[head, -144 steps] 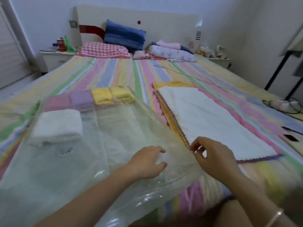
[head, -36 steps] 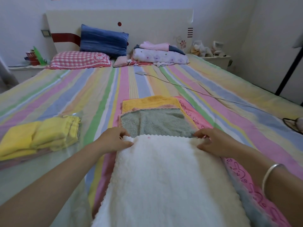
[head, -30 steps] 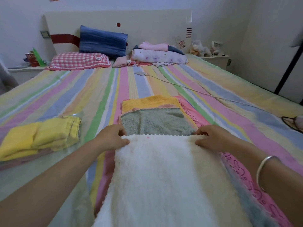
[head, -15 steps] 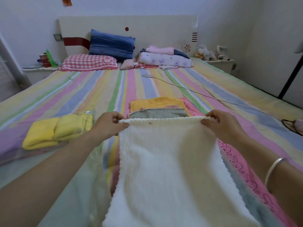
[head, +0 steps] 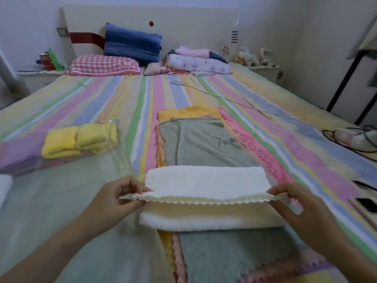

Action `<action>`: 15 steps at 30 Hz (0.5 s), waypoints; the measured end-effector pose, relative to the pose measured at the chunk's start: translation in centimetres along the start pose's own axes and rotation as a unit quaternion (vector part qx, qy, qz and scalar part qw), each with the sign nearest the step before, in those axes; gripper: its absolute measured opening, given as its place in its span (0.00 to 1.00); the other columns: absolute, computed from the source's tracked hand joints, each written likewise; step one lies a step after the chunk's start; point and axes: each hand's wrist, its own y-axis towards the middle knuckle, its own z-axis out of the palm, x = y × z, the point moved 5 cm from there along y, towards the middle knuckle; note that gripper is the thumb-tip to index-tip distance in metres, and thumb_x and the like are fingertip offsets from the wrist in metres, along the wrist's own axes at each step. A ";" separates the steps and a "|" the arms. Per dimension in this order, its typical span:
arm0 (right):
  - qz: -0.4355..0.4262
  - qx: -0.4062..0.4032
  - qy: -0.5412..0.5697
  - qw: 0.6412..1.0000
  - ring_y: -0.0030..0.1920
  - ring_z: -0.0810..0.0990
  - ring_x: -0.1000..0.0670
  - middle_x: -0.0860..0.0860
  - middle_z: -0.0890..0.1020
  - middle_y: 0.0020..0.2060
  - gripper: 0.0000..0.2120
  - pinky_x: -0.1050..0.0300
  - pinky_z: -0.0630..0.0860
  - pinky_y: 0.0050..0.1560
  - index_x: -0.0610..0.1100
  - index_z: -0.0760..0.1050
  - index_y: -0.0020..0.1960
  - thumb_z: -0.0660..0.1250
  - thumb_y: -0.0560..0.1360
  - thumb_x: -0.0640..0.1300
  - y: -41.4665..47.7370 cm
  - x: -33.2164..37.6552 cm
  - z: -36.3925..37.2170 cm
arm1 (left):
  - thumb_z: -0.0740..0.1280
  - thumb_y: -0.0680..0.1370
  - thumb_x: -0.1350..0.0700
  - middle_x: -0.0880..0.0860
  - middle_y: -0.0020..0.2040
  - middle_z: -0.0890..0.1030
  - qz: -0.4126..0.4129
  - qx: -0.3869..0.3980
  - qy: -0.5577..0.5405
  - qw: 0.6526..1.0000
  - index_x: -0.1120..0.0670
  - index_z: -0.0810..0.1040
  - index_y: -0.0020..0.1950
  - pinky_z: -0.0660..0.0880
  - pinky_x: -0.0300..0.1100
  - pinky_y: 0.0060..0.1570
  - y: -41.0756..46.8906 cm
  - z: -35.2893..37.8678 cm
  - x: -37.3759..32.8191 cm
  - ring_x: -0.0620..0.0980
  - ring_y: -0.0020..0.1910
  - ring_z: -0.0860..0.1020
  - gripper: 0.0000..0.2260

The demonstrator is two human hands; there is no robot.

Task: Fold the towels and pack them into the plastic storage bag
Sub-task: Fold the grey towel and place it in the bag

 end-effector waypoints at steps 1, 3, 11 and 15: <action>-0.007 -0.003 -0.016 1.000 0.48 0.77 0.62 0.63 0.79 0.47 0.12 0.73 0.70 0.46 0.60 0.77 0.44 0.74 0.70 0.43 -0.8 -0.2 0.1 | 0.74 0.68 0.55 0.53 0.47 0.85 0.006 0.005 0.005 1.000 0.53 0.77 0.38 0.80 0.42 0.49 -0.4 0.2 0.1 0.48 0.52 0.83 0.06; -0.017 0.005 -0.046 0.999 0.49 0.76 0.62 0.65 0.78 0.47 0.14 0.70 0.71 0.47 0.58 0.78 0.47 0.74 0.70 0.40 -1.8 -0.4 0.4 | 0.72 0.66 0.48 0.50 0.47 0.85 0.019 0.001 0.021 1.000 0.50 0.77 0.39 0.79 0.39 0.48 -0.9 0.4 0.4 0.46 0.51 0.83 0.08; 0.005 0.059 -0.037 0.998 0.53 0.74 0.63 0.65 0.78 0.48 0.05 0.63 0.70 0.50 0.59 0.78 0.44 0.64 0.73 0.54 -1.9 -0.3 1.1 | 0.69 0.66 0.35 0.41 0.51 0.83 -0.019 0.088 0.093 0.992 0.45 0.81 0.48 0.75 0.33 0.53 -1.1 1.1 -0.1 0.39 0.52 0.80 0.17; 0.284 0.067 0.023 0.956 0.46 0.76 0.55 0.55 0.76 0.50 0.18 0.54 0.74 0.44 0.51 0.72 0.58 0.61 0.76 0.62 -0.1 -2.5 2.2 | 0.70 0.74 0.43 0.45 0.48 0.82 -0.106 -0.092 0.120 0.983 0.49 0.79 0.50 0.79 0.45 0.46 2.2 0.3 0.6 0.44 0.47 0.81 0.12</action>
